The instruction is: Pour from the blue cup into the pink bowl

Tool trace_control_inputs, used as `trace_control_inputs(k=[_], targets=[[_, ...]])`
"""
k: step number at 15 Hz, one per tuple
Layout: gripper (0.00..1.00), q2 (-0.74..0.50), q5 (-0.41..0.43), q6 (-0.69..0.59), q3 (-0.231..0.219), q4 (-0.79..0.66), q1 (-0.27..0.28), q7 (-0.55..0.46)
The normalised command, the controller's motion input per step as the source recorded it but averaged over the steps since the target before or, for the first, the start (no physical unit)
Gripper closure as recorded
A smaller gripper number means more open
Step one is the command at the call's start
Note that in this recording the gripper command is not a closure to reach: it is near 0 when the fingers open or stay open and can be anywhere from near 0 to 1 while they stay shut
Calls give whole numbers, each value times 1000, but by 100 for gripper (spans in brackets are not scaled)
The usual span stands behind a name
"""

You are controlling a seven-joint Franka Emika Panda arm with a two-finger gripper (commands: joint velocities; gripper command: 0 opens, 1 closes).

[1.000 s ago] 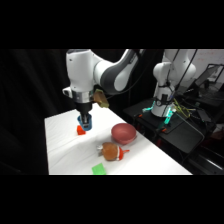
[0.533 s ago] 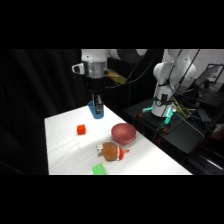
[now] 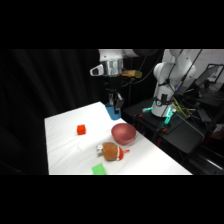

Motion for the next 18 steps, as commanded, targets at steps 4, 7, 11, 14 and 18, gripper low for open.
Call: trace_control_inputs(k=[4,7,11,14,18], targets=[[8,-129,723,-66,-78,-238,-82,-833],[8,88,761,-241,-114,-28,-90,-957],[9,298,537,-520,-77,174,-186,-839],[9,510,305,-668,-30,390,-254,-707],[10,759,148,-585,27,575,-249,-552]])
